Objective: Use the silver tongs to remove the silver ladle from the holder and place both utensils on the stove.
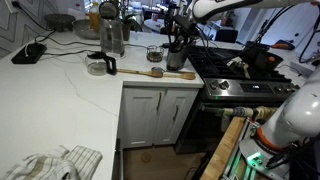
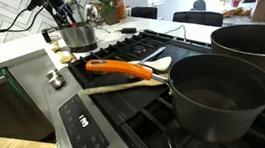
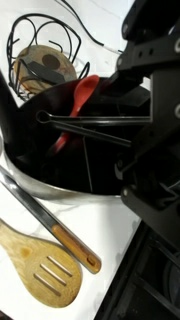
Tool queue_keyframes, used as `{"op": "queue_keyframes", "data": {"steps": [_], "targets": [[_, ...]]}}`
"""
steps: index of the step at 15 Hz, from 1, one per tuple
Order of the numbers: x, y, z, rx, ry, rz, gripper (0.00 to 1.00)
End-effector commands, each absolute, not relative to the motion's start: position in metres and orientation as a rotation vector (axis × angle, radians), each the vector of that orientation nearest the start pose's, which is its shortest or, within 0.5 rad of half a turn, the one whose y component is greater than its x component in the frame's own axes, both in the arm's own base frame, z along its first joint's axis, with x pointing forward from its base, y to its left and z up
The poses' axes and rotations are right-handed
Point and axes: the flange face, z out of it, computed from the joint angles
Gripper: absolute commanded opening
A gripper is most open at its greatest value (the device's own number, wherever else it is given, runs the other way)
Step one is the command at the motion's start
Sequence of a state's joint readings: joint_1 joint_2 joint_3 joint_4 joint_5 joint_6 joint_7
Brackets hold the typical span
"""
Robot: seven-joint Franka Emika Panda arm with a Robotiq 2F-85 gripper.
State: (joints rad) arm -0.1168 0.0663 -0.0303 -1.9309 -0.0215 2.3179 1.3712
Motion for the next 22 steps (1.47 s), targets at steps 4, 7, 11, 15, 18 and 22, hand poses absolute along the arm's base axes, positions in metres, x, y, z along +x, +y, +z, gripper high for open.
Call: {"op": "queue_keyframes", "data": {"steps": [4,7,11,15,18,22], "targets": [[0.610,-0.094,0.474,-2.119,2.117,-0.307,0.46],[0.615,-0.095,0.468,-2.115,2.137,-0.291,0.49],[0.622,-0.093,0.463,-2.117,2.143,-0.276,0.53],[0.628,-0.089,0.460,-2.126,2.143,-0.265,0.33],[0.629,-0.085,0.462,-2.135,2.136,-0.263,0.14],[0.626,-0.082,0.467,-2.141,2.132,-0.251,0.04]]}}
